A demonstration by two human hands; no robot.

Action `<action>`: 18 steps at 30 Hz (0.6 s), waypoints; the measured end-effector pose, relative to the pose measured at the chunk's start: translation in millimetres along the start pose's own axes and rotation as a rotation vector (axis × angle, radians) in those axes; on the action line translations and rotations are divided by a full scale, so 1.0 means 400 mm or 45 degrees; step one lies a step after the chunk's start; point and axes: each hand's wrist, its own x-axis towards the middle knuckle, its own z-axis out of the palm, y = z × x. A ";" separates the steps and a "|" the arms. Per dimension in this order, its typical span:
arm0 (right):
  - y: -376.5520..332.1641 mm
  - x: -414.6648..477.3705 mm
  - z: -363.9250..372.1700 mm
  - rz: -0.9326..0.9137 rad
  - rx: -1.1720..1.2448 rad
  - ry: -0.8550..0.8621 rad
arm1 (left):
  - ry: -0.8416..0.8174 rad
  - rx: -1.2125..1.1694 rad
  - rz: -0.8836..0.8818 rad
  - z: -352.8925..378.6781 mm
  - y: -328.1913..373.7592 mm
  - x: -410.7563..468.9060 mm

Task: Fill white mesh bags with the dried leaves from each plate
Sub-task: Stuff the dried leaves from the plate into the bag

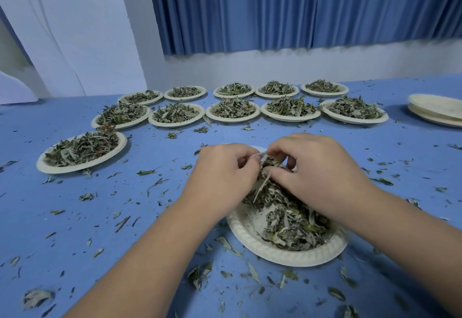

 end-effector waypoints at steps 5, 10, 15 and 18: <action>0.013 0.008 -0.015 -0.007 0.101 -0.043 | -0.001 0.013 -0.027 0.001 -0.006 0.000; 0.019 0.011 -0.045 0.049 0.449 -0.132 | -0.009 0.036 -0.017 0.001 -0.012 0.000; 0.032 0.018 -0.056 0.192 0.874 -0.286 | -0.022 0.045 -0.004 0.005 -0.015 0.001; 0.040 0.018 -0.068 0.210 1.029 -0.447 | -0.009 0.039 -0.004 0.005 -0.017 0.002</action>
